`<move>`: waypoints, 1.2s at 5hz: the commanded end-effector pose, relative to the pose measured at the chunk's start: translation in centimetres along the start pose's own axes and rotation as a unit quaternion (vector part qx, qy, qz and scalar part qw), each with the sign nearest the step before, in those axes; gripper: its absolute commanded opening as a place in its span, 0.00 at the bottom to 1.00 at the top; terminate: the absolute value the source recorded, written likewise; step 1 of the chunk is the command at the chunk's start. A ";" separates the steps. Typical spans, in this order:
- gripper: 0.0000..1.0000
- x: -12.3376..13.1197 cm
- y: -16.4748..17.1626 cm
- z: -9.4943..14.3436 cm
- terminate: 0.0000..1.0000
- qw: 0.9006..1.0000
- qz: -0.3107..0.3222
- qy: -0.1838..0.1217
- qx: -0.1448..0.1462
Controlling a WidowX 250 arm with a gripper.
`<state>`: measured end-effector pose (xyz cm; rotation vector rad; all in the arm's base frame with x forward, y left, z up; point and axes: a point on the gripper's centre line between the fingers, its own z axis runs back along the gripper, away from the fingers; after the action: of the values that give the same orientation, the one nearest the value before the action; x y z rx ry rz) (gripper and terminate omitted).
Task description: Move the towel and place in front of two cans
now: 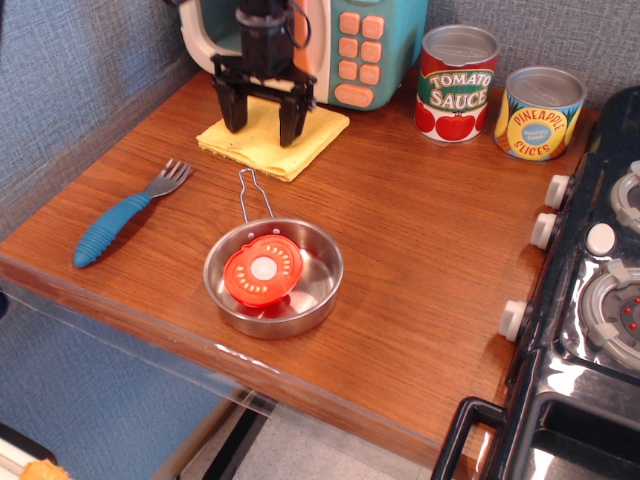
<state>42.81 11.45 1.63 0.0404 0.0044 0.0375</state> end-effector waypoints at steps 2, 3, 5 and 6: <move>1.00 -1.7 -5.2 0.1 0.00 1.000 -0.014 -0.011 -0.023; 1.00 -1.7 -9.6 0.4 0.00 0.999 -0.032 -0.009 -0.032; 1.00 -0.7 -16.4 0.4 0.00 0.998 -0.067 -0.010 -0.013; 1.00 -1.1 -18.4 0.9 0.00 0.997 -0.077 -0.011 0.007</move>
<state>42.53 -6.20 1.14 0.0580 0.0063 -0.0940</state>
